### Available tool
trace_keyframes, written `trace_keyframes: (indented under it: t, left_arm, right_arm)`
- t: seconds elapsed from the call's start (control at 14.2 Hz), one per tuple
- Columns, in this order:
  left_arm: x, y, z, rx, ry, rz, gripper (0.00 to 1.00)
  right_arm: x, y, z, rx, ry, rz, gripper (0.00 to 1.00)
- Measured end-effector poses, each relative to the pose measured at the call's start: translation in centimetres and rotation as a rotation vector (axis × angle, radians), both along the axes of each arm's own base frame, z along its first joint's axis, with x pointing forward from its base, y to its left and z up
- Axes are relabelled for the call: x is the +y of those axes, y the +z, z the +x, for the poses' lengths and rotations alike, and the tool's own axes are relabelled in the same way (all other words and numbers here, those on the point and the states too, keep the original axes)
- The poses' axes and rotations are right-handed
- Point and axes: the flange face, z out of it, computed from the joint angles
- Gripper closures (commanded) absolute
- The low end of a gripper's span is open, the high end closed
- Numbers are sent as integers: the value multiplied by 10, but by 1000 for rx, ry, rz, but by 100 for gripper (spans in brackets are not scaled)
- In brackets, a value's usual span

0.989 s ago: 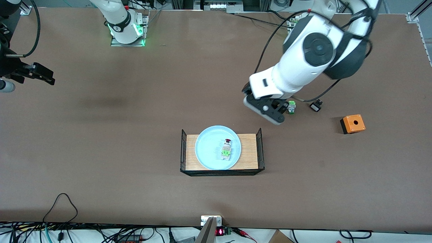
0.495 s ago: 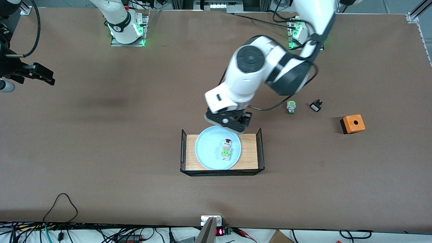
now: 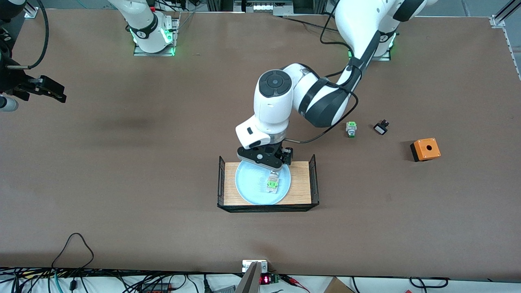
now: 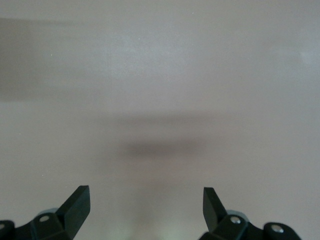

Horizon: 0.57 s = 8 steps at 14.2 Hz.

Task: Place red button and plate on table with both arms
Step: 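Reach the left gripper down to the green switch on the plate, then close the left gripper on the green switch and lift it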

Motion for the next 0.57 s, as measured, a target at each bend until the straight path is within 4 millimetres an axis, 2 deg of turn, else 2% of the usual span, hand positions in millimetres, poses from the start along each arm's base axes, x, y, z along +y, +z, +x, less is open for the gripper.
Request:
trace_keyframes:
  t: [0.21, 0.57]
  left_arm:
    - [4, -17, 8, -20, 74, 0, 0]
    - [7, -16, 14, -47, 95, -17, 0]
  right_arm:
    - [0, 0, 0, 0, 0, 0, 0]
    - [0, 0, 0, 0, 0, 0, 0]
